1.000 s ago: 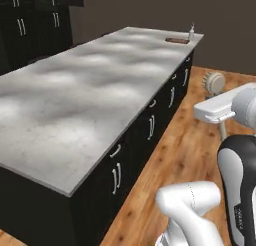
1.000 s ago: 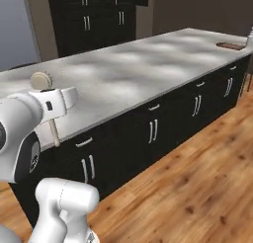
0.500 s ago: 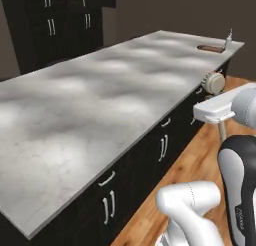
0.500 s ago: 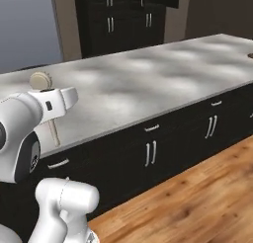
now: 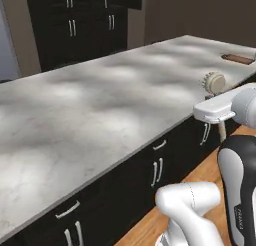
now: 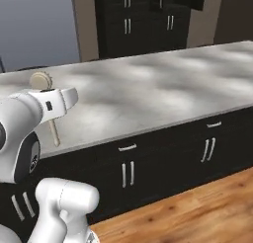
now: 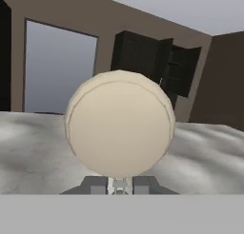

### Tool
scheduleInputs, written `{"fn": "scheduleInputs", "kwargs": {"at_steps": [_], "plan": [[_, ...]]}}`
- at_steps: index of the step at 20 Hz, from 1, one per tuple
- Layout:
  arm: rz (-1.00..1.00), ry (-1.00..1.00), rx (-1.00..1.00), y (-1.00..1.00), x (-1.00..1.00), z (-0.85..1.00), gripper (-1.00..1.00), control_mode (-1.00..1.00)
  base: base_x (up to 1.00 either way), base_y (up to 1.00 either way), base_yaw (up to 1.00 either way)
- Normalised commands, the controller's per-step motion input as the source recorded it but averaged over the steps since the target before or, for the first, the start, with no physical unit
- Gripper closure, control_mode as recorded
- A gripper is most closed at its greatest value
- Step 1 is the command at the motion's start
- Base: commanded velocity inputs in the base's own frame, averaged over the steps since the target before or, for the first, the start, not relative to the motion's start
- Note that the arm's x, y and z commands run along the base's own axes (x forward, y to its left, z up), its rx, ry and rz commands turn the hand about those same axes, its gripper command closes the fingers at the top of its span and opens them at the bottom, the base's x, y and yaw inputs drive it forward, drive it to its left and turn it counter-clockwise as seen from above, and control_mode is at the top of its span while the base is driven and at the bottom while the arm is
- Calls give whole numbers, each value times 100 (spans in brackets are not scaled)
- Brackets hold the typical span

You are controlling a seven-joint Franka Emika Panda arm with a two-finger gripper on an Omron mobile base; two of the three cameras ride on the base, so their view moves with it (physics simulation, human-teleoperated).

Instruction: Grab the spray bottle from the cabinet, then place it next to the cutting board for sanitizing. Then grab the dish brush from the countertop next to the sink and place it next to the cutting board.

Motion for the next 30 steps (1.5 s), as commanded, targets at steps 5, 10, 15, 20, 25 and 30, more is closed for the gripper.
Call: {"fn": "scheduleInputs", "kwargs": {"at_steps": [5, 10, 15, 20, 25, 30], "plan": [[0, 0, 0, 0, 0, 0, 100, 100, 36, -100, 57], [0, 0, 0, 0, 0, 0, 100, 100, 21, -100, 60], [0, 0, 0, 0, 0, 0, 100, 100, 2, -100, 55], [0, 0, 0, 0, 0, 0, 100, 100, -1, -100, 39], [0, 0, 0, 0, 0, 0, 100, 100, -28, -100, 30], [0, 0, 0, 0, 0, 0, 100, 100, -36, -100, 21]]}}
